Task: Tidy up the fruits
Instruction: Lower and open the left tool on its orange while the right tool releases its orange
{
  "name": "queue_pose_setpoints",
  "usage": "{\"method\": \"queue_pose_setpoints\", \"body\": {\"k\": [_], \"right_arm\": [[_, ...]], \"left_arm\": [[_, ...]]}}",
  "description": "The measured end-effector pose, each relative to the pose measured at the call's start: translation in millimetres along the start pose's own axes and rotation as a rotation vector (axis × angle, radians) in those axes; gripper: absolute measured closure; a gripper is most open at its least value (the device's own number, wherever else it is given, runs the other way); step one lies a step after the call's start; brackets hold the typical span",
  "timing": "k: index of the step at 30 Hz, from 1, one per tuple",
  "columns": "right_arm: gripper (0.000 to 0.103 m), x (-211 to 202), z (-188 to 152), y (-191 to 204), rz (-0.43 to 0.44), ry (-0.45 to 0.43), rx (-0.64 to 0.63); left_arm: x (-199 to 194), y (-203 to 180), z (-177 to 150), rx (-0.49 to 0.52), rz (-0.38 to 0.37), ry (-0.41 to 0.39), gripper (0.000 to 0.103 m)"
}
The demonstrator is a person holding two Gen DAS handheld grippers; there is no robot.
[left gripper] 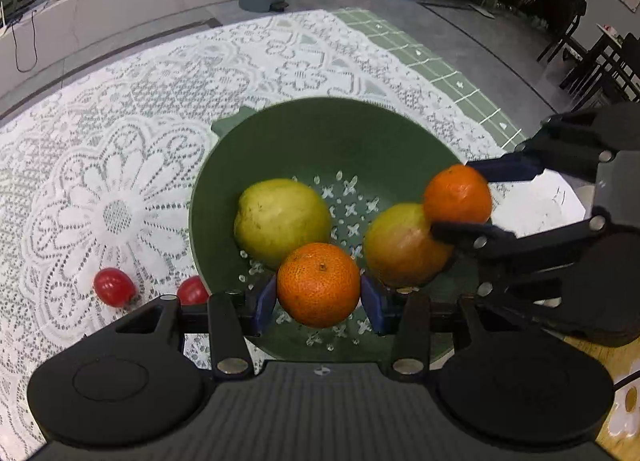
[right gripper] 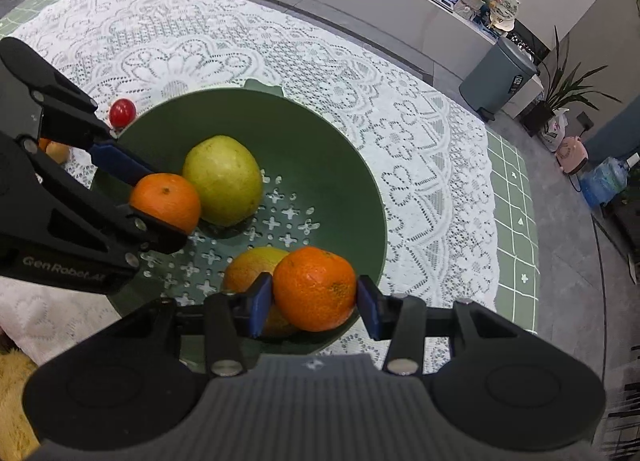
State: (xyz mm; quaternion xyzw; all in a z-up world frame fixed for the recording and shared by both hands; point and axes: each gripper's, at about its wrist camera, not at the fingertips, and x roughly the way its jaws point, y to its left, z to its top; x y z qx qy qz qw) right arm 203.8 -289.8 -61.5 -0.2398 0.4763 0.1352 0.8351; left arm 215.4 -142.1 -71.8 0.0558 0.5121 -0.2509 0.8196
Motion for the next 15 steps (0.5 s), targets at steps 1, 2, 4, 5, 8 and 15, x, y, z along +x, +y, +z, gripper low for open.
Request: {"method": "queue_pose_setpoints", "body": {"k": [1,2,4,5,8,15], "right_arm": [[0.06,-1,0,0,0.008,0.003,0.002],[0.06,-1,0,0,0.013,0.006,0.003],[0.06,-2,1,2,0.016,0.012,0.002],[0.06,-2,1,2,0.019,0.017,0.002],[0.06,-4,3,4,0.042,0.03,0.007],[0.06,-5,4,8,0.048,0.047,-0.018]], "left_arm": [[2,0,-1,0.002,0.005,0.008,0.051],[2,-1,-2,0.011,0.015,0.007,0.051],[2,-4,-2,0.03,0.029,0.008,0.051],[3,-5,-2,0.035,0.035,0.01,0.051],[3,-8,-3,0.058,0.05,0.016,0.051],[3,-11,-4,0.077,0.065,0.013,0.05]]}}
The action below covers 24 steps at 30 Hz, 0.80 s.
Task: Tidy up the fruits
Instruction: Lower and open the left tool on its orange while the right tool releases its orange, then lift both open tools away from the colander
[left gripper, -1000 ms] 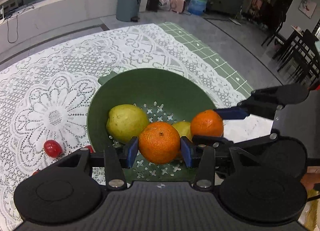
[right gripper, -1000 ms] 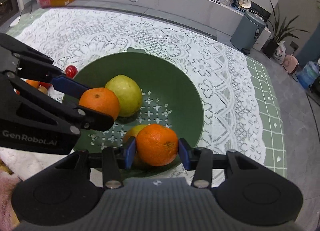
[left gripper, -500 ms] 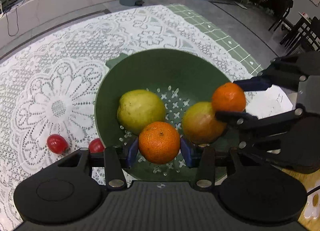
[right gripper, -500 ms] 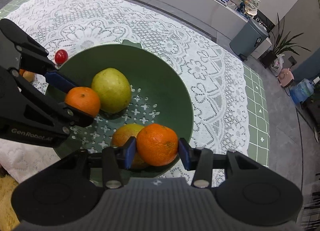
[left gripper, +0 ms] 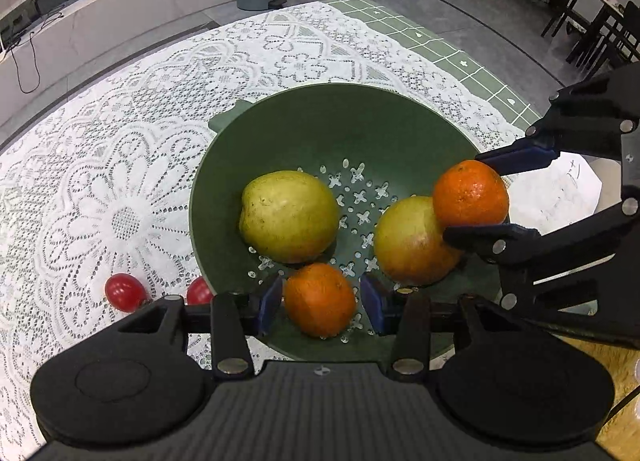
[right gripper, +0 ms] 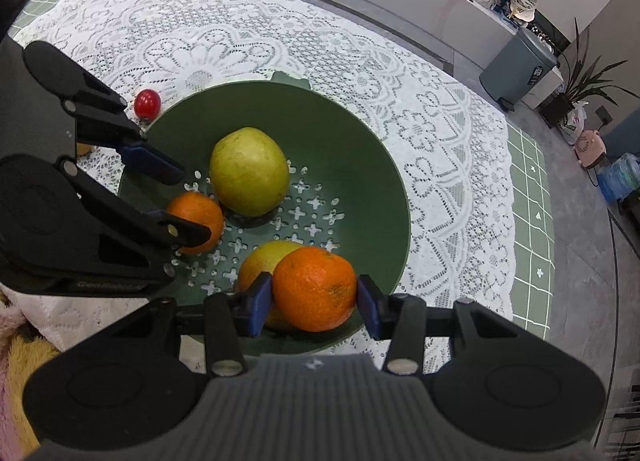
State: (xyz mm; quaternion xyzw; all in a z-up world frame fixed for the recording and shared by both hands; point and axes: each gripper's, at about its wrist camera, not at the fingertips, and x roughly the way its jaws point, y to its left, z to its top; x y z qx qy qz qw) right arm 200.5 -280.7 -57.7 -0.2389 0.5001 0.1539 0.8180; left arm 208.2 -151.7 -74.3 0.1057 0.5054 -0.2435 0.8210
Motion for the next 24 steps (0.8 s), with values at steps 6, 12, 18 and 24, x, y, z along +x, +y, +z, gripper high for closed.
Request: {"method": "queue_pose_setpoints", "body": {"k": [6,12,18,24], "right_arm": [[0.059,-1,0,0,0.001,0.009,0.003],[0.059,-1,-3,-4,0.005,0.011,0.035],[0.059,3,-3,-6,-0.025,0.0,0.064],[0.058,10,2,-14,-0.054,-0.009,0.11]], "left_arm": [[-3,-2,-1,-0.004,0.0,-0.002,0.048],[-18,-1,-2,-0.008,-0.003,-0.037,0.046],[-36,6,-4,-0.055,0.001,-0.081,0.046],[-52,16,-9,-0.101,0.024,-0.11,0.045]]}}
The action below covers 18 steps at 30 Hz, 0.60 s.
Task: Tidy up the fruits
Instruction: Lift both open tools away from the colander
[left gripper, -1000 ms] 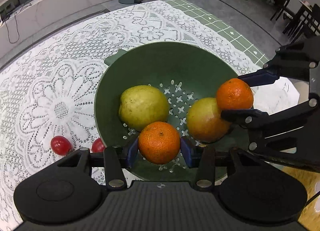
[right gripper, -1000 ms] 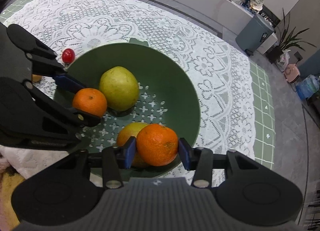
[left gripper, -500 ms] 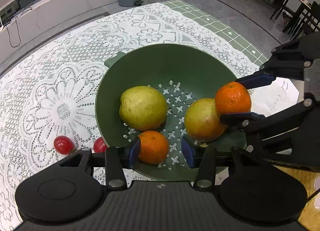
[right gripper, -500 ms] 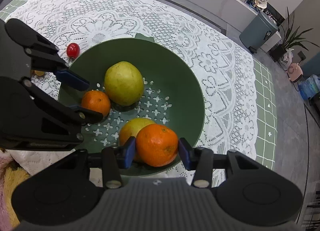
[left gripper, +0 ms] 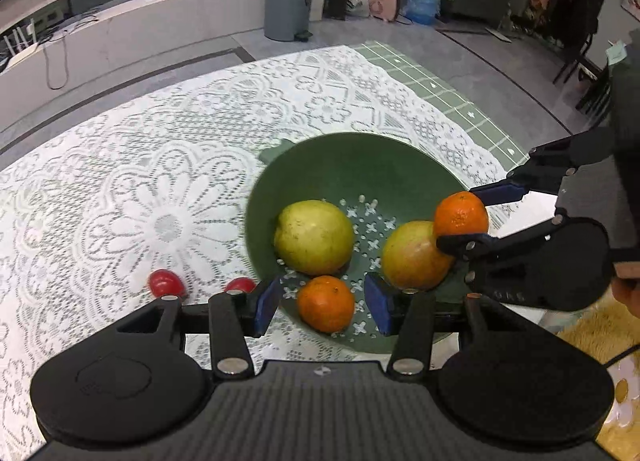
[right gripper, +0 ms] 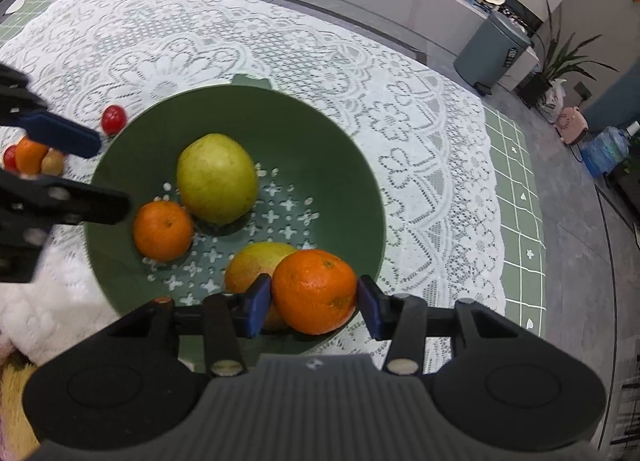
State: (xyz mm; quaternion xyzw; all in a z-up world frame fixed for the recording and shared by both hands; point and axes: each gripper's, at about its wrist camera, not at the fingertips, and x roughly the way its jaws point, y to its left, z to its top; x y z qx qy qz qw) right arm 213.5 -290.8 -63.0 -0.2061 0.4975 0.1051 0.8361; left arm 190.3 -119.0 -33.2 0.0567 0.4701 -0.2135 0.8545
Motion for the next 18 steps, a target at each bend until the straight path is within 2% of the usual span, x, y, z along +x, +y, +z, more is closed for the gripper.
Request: {"method": "queue_pose_setpoints", "body": {"k": [4,18], "right_arm": [[0.059,3,2,-2,-0.025,-0.008,0.023],[0.055,-26,12,10,-0.033,-0.154,0.081]], "left_arm": [[-10,8,-4,-0.025,0.019,-0.013,0.045],[-39,30,-24,-0.097,0.062,-0.061,0.045]]}}
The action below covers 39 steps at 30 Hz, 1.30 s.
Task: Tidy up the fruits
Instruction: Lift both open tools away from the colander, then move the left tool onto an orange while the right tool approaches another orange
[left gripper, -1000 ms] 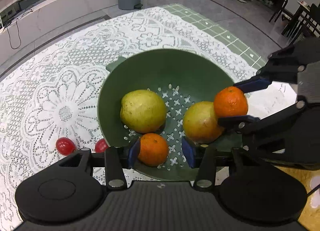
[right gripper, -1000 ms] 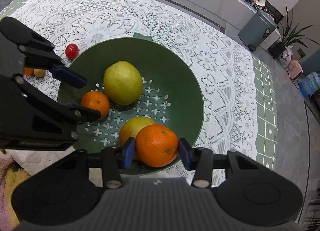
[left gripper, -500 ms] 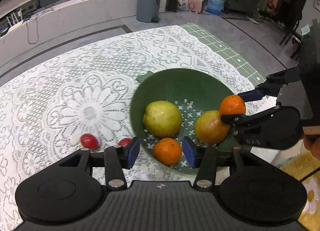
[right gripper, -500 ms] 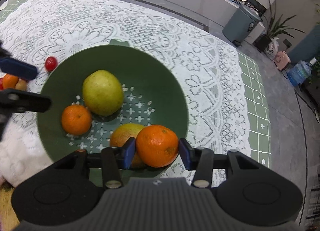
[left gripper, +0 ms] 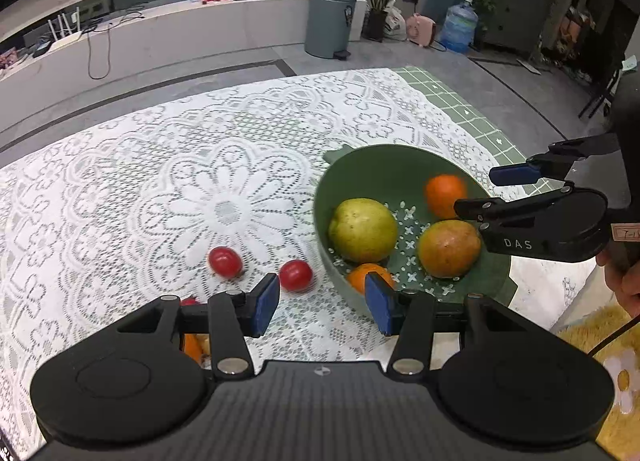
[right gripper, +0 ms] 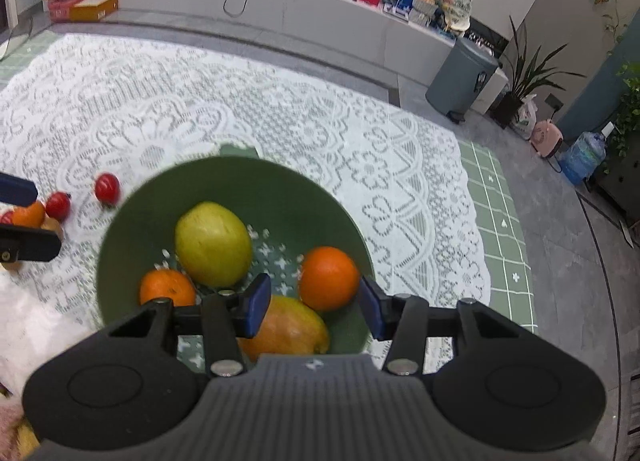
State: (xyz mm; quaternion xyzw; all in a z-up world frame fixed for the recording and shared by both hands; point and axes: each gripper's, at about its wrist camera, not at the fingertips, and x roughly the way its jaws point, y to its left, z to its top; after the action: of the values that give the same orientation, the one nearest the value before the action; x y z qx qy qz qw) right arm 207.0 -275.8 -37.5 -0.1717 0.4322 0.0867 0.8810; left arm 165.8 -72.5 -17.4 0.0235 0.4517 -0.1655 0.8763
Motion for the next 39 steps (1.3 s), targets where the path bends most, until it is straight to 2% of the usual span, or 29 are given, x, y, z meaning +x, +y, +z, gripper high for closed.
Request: {"method": "queue_pose_setpoints", "body": {"k": [6,13,21,27,36,39], "right_arm": [[0.045,-26,-1,20,0.047,-0.085,0.047],[0.039,-51,-16,61,0.146,-0.189,0.085],[0.039,-53,-35,97,0.237,-0.188,0.161],[0.038,-50,-47,123,0.285,-0.16,0.141],[0.038,-44,-54,158,0.308,-0.155,0.037],[0.038,-41,-54,164,0.307,-0.153,0.016]], "left_arm": [[-18,13,-11,-0.038,0.01,-0.031,0.044],[-39,33,-31,-0.096,0.012,-0.063,0.043],[-67,52,-55,-0.141,0.043,-0.103,0.042],[-82,69,-72,-0.201,0.036,-0.122,0.042],[-84,88,-98,-0.288,0.075,-0.078,0.042],[-79,94,-105,-0.336,0.081,-0.036,0.042]]}}
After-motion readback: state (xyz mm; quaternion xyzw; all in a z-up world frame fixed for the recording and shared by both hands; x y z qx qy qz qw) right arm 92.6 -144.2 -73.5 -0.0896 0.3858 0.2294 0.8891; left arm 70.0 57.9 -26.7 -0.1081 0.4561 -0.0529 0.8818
